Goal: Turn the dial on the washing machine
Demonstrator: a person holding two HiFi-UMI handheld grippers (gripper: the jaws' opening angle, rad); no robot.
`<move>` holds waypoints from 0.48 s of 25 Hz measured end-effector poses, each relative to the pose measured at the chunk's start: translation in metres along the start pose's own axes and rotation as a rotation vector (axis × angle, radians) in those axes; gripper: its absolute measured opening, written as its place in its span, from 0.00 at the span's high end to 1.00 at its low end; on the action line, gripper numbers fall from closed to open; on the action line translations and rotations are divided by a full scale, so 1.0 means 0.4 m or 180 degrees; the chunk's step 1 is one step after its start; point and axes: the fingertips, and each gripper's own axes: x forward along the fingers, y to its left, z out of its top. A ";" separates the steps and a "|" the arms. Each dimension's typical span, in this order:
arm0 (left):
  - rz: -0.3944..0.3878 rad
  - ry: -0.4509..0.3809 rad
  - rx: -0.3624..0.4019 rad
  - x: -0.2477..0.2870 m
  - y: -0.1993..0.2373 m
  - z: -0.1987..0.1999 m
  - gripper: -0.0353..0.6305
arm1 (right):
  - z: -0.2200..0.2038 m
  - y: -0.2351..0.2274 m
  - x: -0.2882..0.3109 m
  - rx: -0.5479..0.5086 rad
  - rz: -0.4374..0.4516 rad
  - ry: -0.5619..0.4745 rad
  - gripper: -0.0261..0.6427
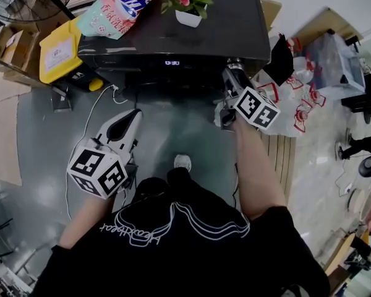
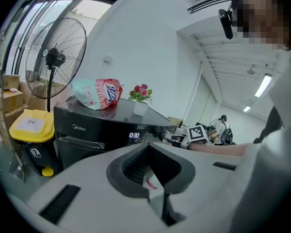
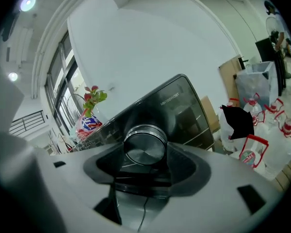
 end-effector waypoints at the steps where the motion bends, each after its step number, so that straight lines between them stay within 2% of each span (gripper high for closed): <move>1: 0.0006 0.0002 0.0002 -0.002 0.001 0.000 0.94 | 0.000 -0.001 0.000 0.0055 0.0018 -0.0008 0.54; 12: 0.0026 0.0031 0.0009 -0.010 0.007 -0.001 0.94 | -0.001 -0.004 -0.002 0.0794 0.0337 -0.0148 0.54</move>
